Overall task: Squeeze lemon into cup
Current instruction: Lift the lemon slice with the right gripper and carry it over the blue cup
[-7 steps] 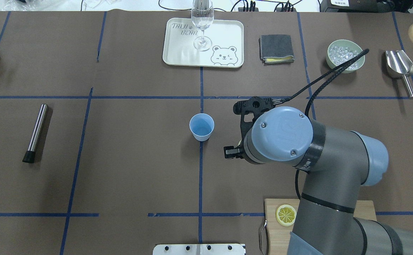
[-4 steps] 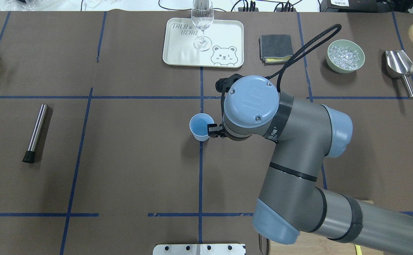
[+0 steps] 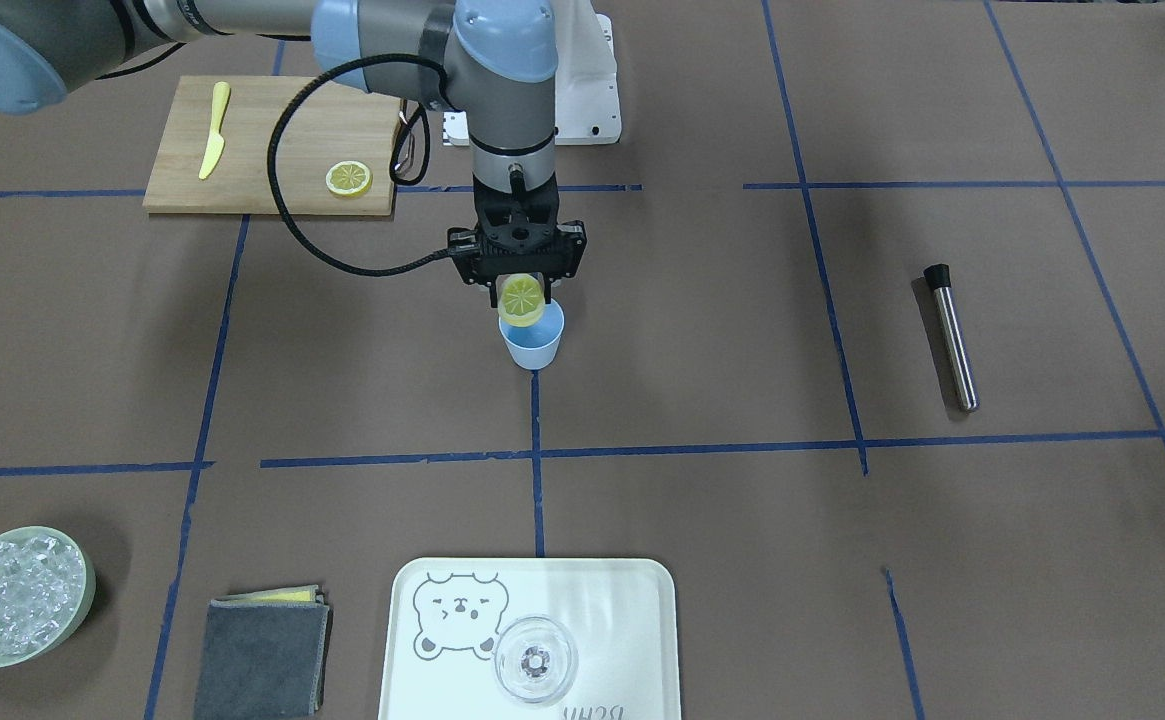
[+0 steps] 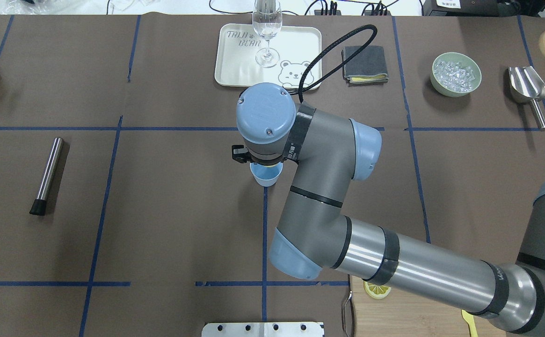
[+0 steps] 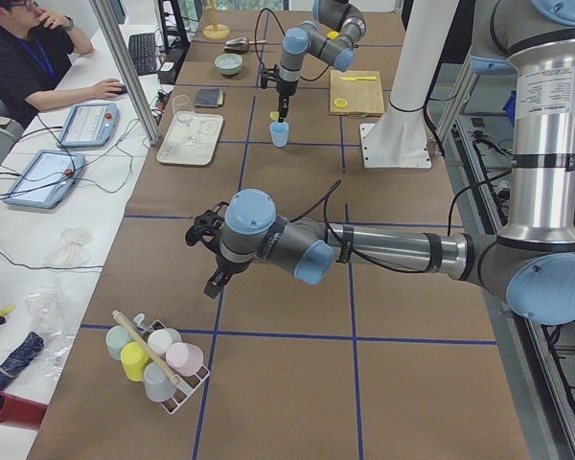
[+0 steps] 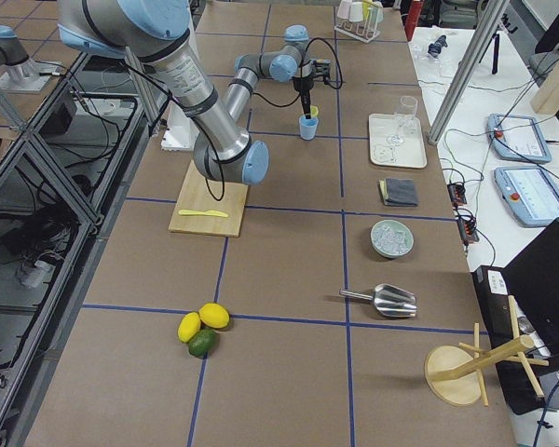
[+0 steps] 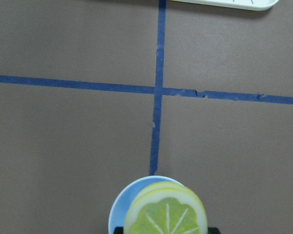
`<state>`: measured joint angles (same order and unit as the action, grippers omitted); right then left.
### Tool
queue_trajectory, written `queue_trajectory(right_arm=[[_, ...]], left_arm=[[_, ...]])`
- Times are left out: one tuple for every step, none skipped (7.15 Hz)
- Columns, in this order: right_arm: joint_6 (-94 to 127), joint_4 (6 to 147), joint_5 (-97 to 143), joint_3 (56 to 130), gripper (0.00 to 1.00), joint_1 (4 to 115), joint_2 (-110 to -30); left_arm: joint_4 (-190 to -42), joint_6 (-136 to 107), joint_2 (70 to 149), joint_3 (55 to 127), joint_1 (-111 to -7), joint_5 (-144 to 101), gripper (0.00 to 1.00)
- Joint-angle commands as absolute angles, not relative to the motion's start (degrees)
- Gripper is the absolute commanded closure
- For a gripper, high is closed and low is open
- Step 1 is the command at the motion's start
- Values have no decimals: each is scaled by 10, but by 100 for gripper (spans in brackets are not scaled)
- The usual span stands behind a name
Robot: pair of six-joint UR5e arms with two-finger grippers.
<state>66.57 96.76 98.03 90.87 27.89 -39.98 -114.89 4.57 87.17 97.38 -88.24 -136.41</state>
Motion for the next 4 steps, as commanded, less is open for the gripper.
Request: queue_trajectory(right_arm=[[666, 961, 981, 886, 39, 279, -391], [666, 962, 990, 886, 38, 279, -393], [665, 962, 991, 888, 30, 279, -395], [665, 961, 991, 889, 15, 278, -396]], left_arm=[[-1150, 46, 871, 973, -882, -1364, 0], [-1150, 46, 871, 974, -882, -1364, 0], [-1150, 47, 871, 974, -883, -1364, 0], [-1150, 47, 870, 974, -883, -1364, 0]])
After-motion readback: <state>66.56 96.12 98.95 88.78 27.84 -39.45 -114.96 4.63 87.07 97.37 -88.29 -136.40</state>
